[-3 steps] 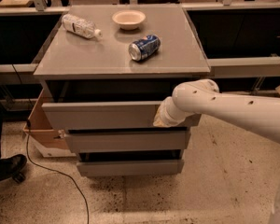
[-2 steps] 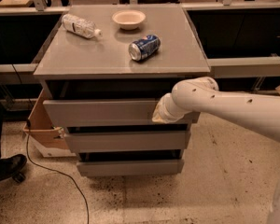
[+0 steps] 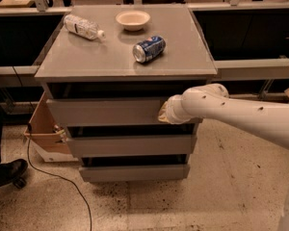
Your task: Close top drawer
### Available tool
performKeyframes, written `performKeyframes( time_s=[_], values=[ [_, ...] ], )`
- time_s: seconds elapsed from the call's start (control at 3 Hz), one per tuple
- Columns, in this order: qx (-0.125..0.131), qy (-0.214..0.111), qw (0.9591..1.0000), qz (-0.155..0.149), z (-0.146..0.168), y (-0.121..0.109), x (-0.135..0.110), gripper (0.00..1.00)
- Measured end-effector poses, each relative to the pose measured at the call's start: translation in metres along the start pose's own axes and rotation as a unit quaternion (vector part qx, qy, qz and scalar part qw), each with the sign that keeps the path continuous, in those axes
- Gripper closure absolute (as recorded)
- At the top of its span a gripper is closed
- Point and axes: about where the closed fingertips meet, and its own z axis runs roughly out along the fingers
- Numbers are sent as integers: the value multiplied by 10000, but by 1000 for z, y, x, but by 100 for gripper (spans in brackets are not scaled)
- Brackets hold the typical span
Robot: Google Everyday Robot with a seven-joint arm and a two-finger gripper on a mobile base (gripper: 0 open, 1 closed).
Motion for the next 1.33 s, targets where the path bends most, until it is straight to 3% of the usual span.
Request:
performKeyframes(
  time_s=[0.33, 0.67, 1.0, 1.33],
  values=[
    [24, -189, 9997, 118, -5, -9, -2, 100],
    [-847, -400, 9951, 312, -36, 30, -2, 100],
    [-1503, -560, 9856, 528, -77, 75, 14, 100],
    [-1650, -551, 9833, 542, -77, 83, 15, 100]
  ],
)
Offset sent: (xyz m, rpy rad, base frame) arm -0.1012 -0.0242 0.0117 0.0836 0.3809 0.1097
